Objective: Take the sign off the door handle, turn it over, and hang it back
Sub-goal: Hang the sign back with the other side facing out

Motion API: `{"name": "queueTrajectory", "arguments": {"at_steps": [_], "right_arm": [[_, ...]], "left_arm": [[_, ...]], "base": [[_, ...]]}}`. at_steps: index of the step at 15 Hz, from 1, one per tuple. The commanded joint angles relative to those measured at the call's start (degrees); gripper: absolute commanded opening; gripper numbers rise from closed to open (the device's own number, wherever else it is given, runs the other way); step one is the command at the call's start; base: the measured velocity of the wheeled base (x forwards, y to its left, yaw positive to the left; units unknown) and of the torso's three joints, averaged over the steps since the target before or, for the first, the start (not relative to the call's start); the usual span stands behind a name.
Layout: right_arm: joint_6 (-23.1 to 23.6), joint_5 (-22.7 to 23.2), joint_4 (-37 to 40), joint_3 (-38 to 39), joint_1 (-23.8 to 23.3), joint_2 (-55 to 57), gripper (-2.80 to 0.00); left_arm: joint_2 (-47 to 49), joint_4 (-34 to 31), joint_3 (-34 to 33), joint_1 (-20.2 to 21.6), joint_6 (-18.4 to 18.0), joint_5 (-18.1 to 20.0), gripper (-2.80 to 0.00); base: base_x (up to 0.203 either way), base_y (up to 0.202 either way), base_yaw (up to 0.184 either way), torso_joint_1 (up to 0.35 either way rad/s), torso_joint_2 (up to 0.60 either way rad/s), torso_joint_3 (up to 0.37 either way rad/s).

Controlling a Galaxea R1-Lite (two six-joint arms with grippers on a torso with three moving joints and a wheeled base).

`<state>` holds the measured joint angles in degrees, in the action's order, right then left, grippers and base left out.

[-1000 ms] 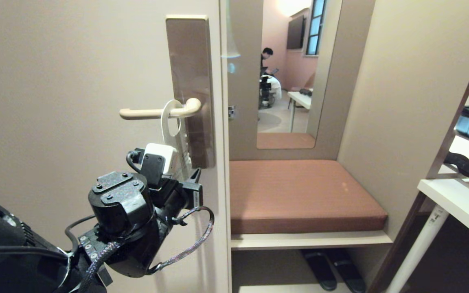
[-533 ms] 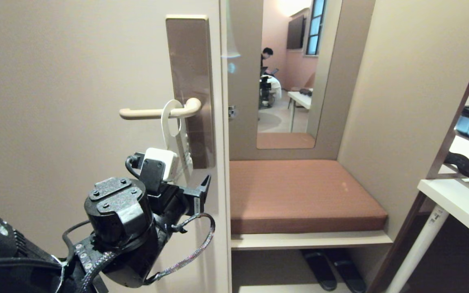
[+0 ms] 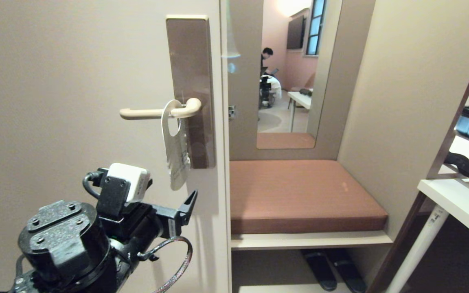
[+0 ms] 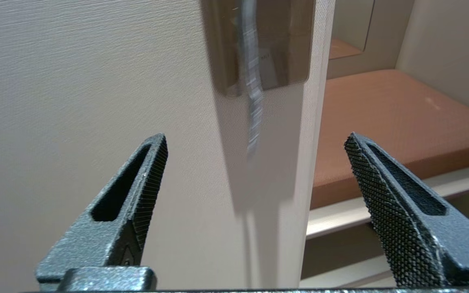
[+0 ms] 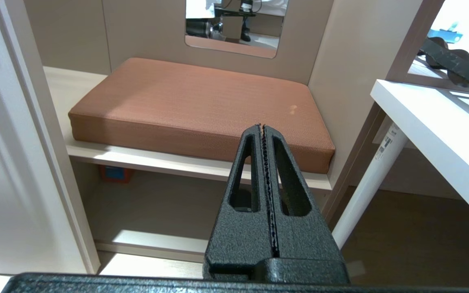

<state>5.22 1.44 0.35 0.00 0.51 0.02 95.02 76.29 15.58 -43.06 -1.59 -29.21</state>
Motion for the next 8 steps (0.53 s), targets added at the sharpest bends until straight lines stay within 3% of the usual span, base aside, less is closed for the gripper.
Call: {"name": "queueTrajectory", "arguments": {"at_steps": [1,8], "right_arm": [[0.1,0.1,0.0,0.0,0.0,0.0,-2.8],[0.1,0.1,0.0,0.0,0.0,0.0,-2.8]], "left_arm": [[-4.7,0.4,-4.1,0.0,0.0,-0.1,0.0],[-8.3,3.5,-7.3,2.1,1.9,-0.1,0.0]], "base": [[0.0,0.0,0.0,0.0,0.0,0.0],[0.0,0.0,0.0,0.0,0.0,0.0]]}}
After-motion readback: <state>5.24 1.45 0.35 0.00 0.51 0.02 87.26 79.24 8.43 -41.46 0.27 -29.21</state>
